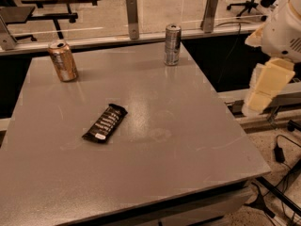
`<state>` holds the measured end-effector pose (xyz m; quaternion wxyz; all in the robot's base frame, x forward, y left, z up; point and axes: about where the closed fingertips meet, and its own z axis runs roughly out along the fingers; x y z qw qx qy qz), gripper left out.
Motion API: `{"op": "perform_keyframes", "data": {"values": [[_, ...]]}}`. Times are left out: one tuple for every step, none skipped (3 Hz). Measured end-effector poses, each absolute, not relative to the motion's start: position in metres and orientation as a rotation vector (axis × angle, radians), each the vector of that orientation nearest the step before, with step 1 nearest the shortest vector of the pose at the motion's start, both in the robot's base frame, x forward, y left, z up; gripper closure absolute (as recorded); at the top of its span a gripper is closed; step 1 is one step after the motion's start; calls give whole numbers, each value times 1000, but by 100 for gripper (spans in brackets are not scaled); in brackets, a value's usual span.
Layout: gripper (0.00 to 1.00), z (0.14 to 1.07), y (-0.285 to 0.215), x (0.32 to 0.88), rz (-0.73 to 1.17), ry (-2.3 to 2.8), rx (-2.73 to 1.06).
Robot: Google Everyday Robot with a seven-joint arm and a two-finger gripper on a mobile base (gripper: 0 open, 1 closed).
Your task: Move redbull can near orange can
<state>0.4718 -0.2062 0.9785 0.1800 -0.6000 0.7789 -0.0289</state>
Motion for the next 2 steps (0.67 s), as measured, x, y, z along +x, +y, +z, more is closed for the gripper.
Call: {"op": "perform_keyframes", "data": {"values": [[0, 976, -195, 524, -71, 2173, -1652], [0, 970, -178, 591, -41, 2164, -1551]]}}
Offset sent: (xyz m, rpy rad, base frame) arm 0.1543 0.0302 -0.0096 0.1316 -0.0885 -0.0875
